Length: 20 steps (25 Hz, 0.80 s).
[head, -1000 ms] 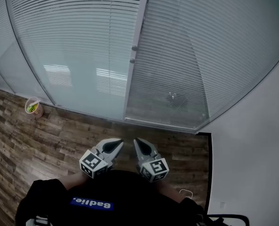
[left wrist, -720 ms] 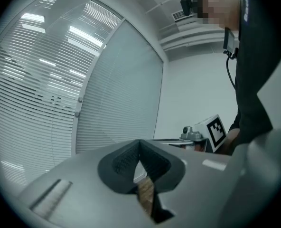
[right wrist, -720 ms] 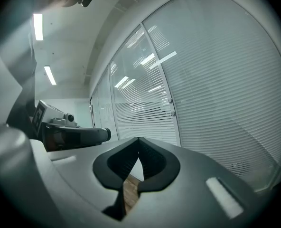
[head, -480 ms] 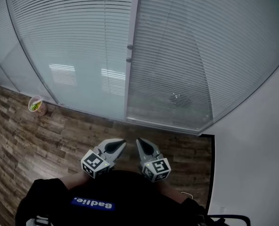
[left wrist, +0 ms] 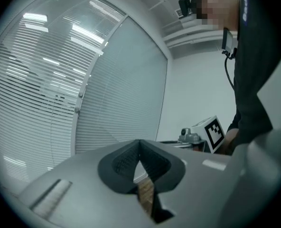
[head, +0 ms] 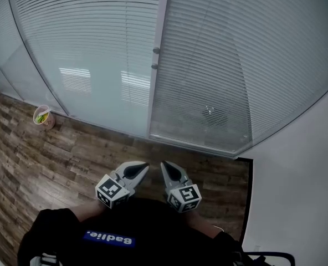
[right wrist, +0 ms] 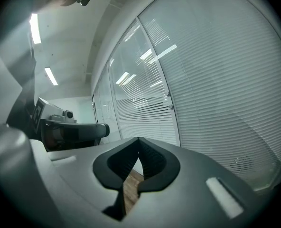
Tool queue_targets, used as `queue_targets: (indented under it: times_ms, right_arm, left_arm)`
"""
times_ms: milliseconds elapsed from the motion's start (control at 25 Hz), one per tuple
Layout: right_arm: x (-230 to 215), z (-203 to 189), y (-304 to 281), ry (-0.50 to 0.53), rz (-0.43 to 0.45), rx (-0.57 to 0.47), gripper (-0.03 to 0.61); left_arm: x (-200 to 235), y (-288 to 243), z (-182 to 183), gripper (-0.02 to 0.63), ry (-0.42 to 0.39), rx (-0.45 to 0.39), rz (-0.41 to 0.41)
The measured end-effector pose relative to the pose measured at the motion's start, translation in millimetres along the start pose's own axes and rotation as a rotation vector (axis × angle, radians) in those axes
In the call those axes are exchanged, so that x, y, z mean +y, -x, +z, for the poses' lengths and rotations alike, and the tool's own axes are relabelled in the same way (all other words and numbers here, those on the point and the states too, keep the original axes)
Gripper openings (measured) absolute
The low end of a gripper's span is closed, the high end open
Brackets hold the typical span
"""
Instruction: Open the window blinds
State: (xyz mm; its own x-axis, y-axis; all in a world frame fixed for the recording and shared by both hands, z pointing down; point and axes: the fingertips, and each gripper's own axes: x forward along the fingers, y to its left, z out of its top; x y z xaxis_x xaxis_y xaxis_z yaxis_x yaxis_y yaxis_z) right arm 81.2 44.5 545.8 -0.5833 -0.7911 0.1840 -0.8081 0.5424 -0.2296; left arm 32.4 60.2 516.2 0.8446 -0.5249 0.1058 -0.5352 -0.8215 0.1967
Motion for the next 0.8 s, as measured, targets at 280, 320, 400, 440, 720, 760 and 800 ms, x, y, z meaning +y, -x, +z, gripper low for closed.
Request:
queue_targets:
  times_ms: [280,320,400,440,720,760,800]
  right_arm:
    - [-6.0,9.3,-41.1,-0.003,-0.059,0.015,0.003]
    - [-7.4,10.1,-50.4,-0.009,-0.068,0.022,0.003]
    - [-7.7,11.4,-69.4,-0.015,-0.080,0.034,0.003]
    - [-6.4,11.7,-77.6,-0.018,-0.085,0.038,0.003]
    - [5.4,22.0,-128.3,-0.013,-0.123,0.017,0.003]
    - [7.7,24.9,-138.5,-0.016,-0.128,0.025,0.003]
    - [9.7,26.3,-148.1,-0.019,-0.132,0.034,0.003]
  left_arm:
    - [48.1,-3.4,9.6,0.000,0.019,-0.011,-0.036]
    - [58.4,-4.9,11.3,0.000,0.025,-0.010,-0.043]
    - [78.5,-5.6,15.6,0.000,0.030,-0.010,-0.060]
    - [87.0,-4.8,17.1,0.000,0.031,-0.013,-0.066]
    - [137.4,1.4,26.0,0.000,0.037,-0.040,-0.112]
    - [147.4,2.1,29.4,0.000,0.040,-0.041,-0.119]
    - [157.1,3.1,31.8,0.000,0.044,-0.042,-0.124]
